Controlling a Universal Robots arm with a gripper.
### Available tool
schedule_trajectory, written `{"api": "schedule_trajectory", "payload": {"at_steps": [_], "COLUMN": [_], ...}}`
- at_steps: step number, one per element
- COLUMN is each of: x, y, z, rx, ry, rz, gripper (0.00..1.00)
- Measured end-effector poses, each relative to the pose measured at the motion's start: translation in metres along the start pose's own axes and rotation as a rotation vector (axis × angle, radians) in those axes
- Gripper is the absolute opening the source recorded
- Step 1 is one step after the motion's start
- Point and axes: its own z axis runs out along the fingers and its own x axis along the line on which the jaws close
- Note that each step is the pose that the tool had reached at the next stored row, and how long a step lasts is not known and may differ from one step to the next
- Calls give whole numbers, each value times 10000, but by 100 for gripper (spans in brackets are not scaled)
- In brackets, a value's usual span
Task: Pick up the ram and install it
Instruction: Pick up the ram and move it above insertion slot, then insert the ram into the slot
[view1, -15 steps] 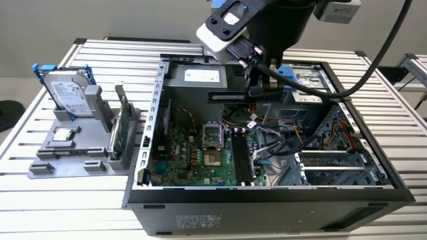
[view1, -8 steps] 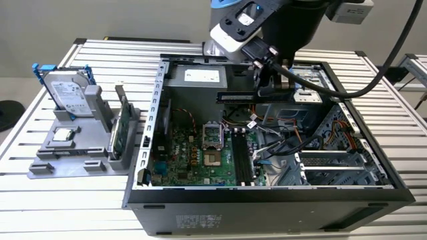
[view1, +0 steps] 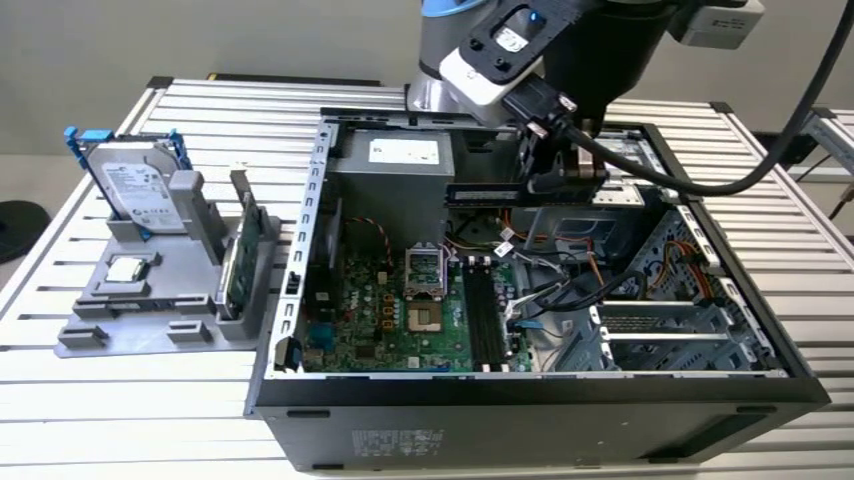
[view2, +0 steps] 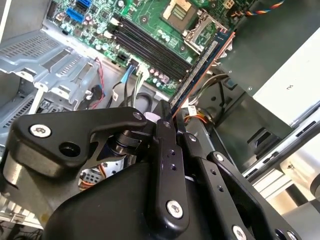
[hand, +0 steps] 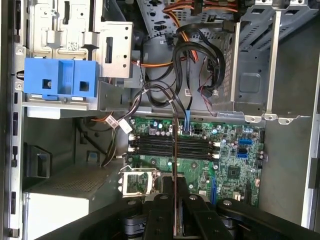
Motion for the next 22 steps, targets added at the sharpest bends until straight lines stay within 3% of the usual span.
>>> {"api": "schedule_trajectory", "payload": {"at_steps": [12,22], "x": [-1,-5], "y": [11,10], "z": [1,106], "rx": [1,0], "ry": [-3,-1], "rz": [0,5], "gripper": [0,0]}}
